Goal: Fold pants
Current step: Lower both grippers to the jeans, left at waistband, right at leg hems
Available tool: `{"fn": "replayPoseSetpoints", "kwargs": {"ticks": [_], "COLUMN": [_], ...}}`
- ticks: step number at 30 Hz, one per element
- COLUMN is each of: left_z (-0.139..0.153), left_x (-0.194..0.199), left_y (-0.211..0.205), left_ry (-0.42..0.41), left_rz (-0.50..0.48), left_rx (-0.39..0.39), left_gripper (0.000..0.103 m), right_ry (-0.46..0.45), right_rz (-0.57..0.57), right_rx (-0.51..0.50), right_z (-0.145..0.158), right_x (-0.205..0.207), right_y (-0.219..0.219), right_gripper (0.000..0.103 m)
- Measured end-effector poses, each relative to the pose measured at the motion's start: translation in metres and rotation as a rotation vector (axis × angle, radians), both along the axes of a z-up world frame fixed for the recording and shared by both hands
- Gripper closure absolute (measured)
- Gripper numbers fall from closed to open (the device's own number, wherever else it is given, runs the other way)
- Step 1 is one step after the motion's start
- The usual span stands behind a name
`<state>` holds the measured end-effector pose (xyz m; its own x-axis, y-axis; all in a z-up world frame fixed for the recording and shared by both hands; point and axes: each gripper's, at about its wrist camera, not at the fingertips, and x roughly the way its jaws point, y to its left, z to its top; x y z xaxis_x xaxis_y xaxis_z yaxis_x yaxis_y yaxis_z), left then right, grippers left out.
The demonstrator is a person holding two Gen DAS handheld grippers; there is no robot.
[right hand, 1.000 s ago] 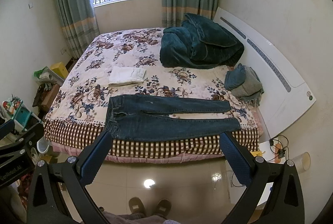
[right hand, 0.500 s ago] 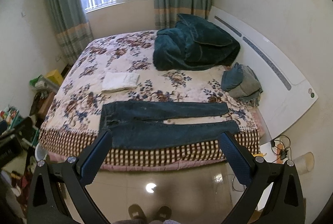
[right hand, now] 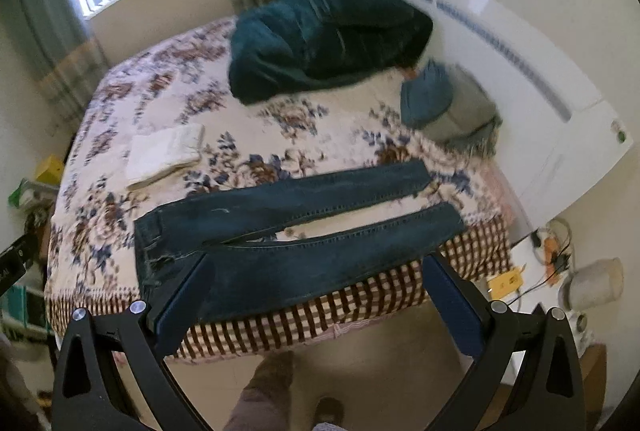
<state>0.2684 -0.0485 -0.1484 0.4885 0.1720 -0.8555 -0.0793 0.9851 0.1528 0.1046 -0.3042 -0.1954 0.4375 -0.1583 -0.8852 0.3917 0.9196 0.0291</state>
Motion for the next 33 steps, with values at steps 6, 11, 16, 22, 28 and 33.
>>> {"fn": "replayPoseSetpoints", "kwargs": {"ticks": [6,11,16,22,28,33], "left_z": [-0.109,-0.23,-0.333,-0.402,-0.429,-0.443], "left_x": [0.133,0.223,0.284,0.332,0.342,0.345], "left_y": [0.015,0.028,0.022,0.038,0.079,0.086], "left_ry": [0.206,0.398,0.497,0.559,0.574,0.606], "left_rz": [0.112,0.249,0.315,0.447,0.651,0.67], "left_rx": [-0.074,-0.132,-0.125,-0.208,-0.253,-0.267], "left_gripper": [0.0,0.0,0.0,0.003,0.003,0.012], "right_ry": [0.135,0.206,0.265,0.356,0.449,0.539], "right_rz": [-0.154,-0.298,-0.41,-0.534,-0.676,-0.738], "right_rx": [0.051,0.085,0.08,0.158,0.295,0.318], "right_z": [-0.102,-0.192,-0.281,-0.398,-0.492,-0.539], "right_x": [0.122,0.199,0.248,0.297,0.332,0.349], "right_y": [-0.053,-0.115,-0.166,-0.223,-0.267,-0.282], "right_gripper": [0.0,0.0,0.0,0.0,0.0,0.0]}}
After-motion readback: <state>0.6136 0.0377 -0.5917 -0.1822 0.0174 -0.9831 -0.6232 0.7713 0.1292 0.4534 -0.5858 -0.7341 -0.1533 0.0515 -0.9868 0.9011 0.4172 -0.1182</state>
